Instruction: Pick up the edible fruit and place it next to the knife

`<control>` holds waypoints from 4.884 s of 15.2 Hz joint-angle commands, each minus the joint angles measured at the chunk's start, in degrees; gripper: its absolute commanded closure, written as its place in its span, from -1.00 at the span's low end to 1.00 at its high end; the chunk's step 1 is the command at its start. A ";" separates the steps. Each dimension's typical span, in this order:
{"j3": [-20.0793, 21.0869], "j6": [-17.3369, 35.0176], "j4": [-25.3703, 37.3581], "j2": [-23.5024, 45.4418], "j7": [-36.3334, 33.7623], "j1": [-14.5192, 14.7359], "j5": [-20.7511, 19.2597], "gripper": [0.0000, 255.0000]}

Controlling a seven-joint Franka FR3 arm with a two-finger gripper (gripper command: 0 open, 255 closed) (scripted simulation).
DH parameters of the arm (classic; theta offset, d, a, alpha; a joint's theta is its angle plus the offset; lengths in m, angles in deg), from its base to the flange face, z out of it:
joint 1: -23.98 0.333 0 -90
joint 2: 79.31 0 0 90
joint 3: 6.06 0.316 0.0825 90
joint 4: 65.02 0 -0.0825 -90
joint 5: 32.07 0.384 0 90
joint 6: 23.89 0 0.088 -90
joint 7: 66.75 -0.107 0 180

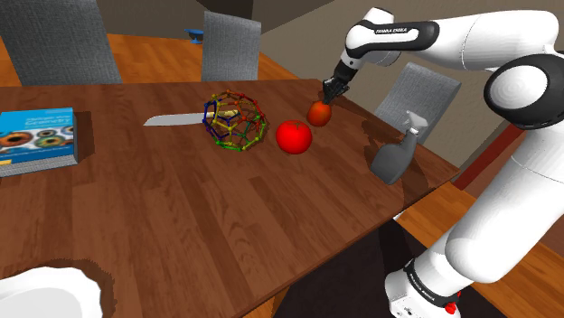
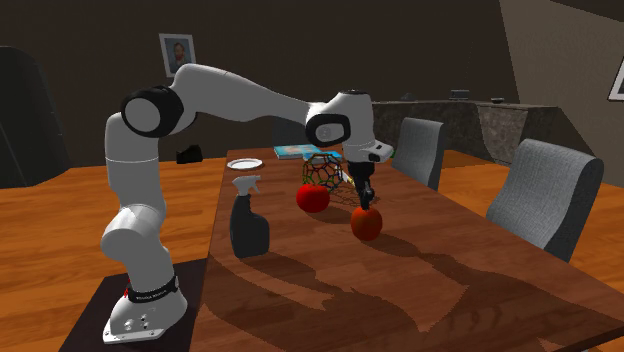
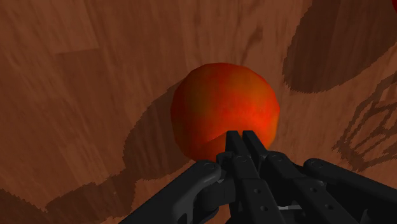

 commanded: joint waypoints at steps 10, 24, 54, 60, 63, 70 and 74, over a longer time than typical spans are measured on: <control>-0.08 -3.68 3.34 -0.38 -0.54 -0.05 -0.35 1.00; -0.31 -14.65 15.09 0.36 -1.72 -0.40 -0.66 1.00; 5.04 -22.27 33.29 9.38 -19.06 10.05 -3.92 1.00; 6.88 -22.05 39.45 15.42 -25.54 14.58 -5.39 1.00; 7.17 -21.22 39.80 16.57 -26.79 15.58 -5.70 1.00; 7.17 -14.40 30.58 14.16 -26.61 15.91 -5.85 1.00; 7.18 -10.91 26.33 13.40 -26.51 16.03 -5.88 1.00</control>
